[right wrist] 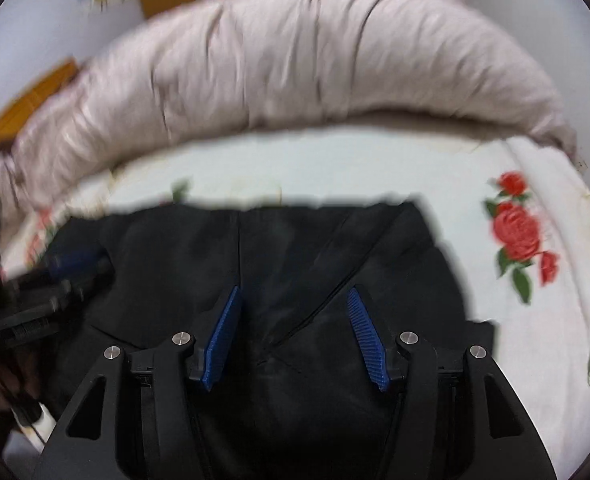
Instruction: Fold large clothes
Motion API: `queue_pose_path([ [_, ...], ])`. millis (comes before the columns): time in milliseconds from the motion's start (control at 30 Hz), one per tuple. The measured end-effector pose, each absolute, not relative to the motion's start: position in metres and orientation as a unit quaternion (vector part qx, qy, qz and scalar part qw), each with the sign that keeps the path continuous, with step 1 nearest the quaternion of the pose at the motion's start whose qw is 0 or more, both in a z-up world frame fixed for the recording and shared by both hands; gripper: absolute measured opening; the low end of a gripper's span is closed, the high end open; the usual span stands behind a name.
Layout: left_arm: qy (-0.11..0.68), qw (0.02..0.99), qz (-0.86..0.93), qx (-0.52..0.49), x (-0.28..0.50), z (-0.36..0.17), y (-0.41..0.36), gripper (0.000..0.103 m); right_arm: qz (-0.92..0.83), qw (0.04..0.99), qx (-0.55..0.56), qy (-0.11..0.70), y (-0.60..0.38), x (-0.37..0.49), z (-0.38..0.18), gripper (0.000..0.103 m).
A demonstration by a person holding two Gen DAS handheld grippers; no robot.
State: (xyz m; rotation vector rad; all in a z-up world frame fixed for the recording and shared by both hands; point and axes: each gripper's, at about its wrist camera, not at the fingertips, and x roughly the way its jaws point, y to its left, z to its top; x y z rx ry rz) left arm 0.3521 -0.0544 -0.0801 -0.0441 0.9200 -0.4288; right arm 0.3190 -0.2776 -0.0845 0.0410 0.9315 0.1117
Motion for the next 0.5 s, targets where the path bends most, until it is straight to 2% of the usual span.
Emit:
queue_pose_path([
  [300,0.448,0.878,-0.168,-0.007,0.385,-0.112,-0.071,0.067,0.036,0.893,0.04,0.447,-0.287,0.354,-0.125,0.059],
  [433,0.469,0.865,-0.175,-0.006,0.384,-0.091,-0.061,0.065,0.025,0.895,0.041,0.444,-0.289,0.344,-0.107,0.059],
  [500,0.446,0.877,-0.179,-0.008,0.375,-0.071,-0.043,0.065,0.014,0.908,0.039,0.418,-0.292,0.334,-0.09,0.059],
])
